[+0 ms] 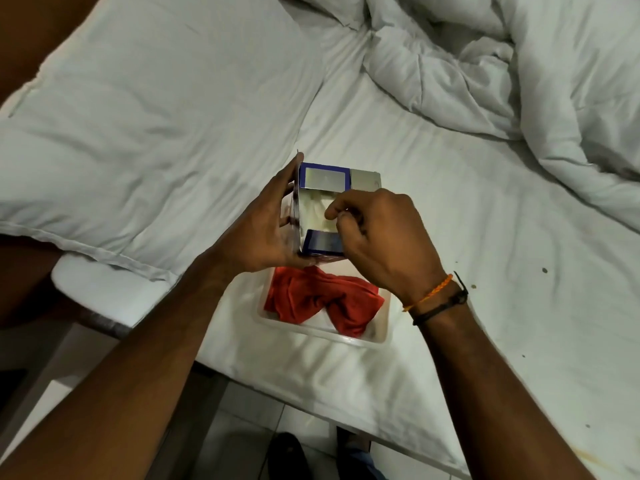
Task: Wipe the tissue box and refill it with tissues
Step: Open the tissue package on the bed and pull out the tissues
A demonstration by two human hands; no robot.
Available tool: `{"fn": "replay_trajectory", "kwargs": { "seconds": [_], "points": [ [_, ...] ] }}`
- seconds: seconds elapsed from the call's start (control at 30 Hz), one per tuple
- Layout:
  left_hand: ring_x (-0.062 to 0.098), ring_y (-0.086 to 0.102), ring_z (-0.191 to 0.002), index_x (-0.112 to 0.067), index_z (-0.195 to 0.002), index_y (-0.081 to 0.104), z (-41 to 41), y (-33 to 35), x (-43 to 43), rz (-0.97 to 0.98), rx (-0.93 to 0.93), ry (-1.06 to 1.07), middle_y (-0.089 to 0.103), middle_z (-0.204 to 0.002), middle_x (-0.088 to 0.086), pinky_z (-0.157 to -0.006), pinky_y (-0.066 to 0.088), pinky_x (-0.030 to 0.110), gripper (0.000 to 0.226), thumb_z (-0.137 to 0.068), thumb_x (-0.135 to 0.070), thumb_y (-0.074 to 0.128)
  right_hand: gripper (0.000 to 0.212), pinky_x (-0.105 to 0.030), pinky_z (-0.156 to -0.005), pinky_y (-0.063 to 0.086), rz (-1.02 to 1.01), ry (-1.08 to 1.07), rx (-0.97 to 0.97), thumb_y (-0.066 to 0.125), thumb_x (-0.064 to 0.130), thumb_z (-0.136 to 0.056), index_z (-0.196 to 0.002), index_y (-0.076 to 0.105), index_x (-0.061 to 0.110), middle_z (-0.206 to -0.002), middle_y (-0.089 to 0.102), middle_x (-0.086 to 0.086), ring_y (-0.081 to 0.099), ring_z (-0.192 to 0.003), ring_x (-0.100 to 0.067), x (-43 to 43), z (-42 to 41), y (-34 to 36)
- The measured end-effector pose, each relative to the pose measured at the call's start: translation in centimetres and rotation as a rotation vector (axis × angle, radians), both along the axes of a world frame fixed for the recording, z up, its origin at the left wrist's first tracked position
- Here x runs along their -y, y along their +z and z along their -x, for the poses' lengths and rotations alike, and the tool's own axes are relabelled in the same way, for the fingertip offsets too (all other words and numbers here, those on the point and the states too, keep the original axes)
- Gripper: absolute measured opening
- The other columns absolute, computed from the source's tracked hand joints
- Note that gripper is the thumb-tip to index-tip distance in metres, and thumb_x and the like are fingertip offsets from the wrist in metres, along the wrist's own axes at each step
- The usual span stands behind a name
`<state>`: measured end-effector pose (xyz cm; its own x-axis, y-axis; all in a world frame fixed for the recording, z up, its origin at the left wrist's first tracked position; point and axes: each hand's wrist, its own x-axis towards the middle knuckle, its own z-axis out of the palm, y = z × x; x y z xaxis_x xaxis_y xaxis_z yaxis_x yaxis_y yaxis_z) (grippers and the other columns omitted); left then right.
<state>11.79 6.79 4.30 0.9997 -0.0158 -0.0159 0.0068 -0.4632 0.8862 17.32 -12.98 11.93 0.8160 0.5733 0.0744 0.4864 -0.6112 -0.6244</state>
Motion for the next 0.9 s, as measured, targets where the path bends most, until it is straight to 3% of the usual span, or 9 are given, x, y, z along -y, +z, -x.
{"fn": "replay_trajectory", "kwargs": {
  "seconds": [0.17,0.27,0.43,0.57,0.77,0.9],
  "points": [
    [0.005,0.03,-0.15,-0.023,-0.163,0.003,0.0,-0.1,0.4,-0.004,0.007,0.023,0.027,-0.164,-0.008,-0.102,0.045,0.011,0.145,-0.057,-0.019,0.101,0.012,-0.038,-0.079,0.059,0.145,-0.057,-0.12,0.075,0.03,-0.086,-0.084,0.083,0.02,-0.082,0.078,0.001,0.071,-0.08,-0.02,0.2,-0.7,0.7],
    [-0.004,0.027,-0.148,-0.023,-0.163,0.003,0.0,0.0,0.8,0.001,0.001,0.031,0.024,-0.165,-0.008,-0.098,0.043,0.006,0.144,-0.058,-0.016,0.101,0.019,-0.038,-0.08,0.06,0.267,-0.101,-0.234,0.087,0.032,-0.074,-0.086,0.08,0.02,-0.082,0.077,0.0,0.072,-0.082,-0.021,0.0,-1.4,0.5],
    [-0.009,0.031,-0.144,-0.024,-0.163,0.006,-0.2,0.1,1.4,0.008,-0.001,0.019,0.027,-0.164,-0.006,-0.097,0.043,0.005,0.143,-0.057,-0.013,0.101,0.033,-0.032,-0.074,0.044,0.402,-0.159,-0.017,0.08,0.024,-0.078,-0.107,0.068,0.012,-0.104,0.072,-0.008,0.065,-0.101,-0.031,-0.5,-1.0,0.2],
    [-0.012,0.034,-0.141,-0.029,-0.163,0.007,-0.5,0.1,1.9,-0.017,-0.009,0.013,0.028,-0.163,-0.008,-0.096,0.046,0.007,0.144,-0.055,-0.017,0.102,0.04,-0.03,-0.072,0.039,0.451,-0.141,-0.076,0.079,0.027,-0.083,-0.115,0.061,0.01,-0.114,0.069,-0.011,0.065,-0.105,-0.033,-1.0,-1.3,0.6],
    [-0.012,0.034,-0.14,-0.027,-0.163,0.008,-0.7,-0.1,1.9,-0.055,-0.012,0.032,0.031,-0.161,-0.008,-0.101,0.044,0.009,0.144,-0.054,-0.02,0.102,0.033,-0.027,-0.073,0.034,0.381,-0.18,-0.134,0.062,0.036,-0.096,-0.117,0.062,0.01,-0.119,0.069,-0.011,0.065,-0.109,-0.031,-2.7,-1.7,0.4],
    [-0.011,0.035,-0.14,-0.029,-0.163,0.008,-0.9,0.1,2.1,-0.078,-0.014,0.035,0.032,-0.159,-0.011,-0.104,0.044,0.012,0.142,-0.054,-0.023,0.1,0.025,-0.029,-0.073,0.032,0.405,-0.139,-0.059,0.055,0.027,-0.1,-0.115,0.06,0.007,-0.117,0.069,-0.014,0.065,-0.108,-0.032,-2.9,-0.6,0.5]
  ]
}}
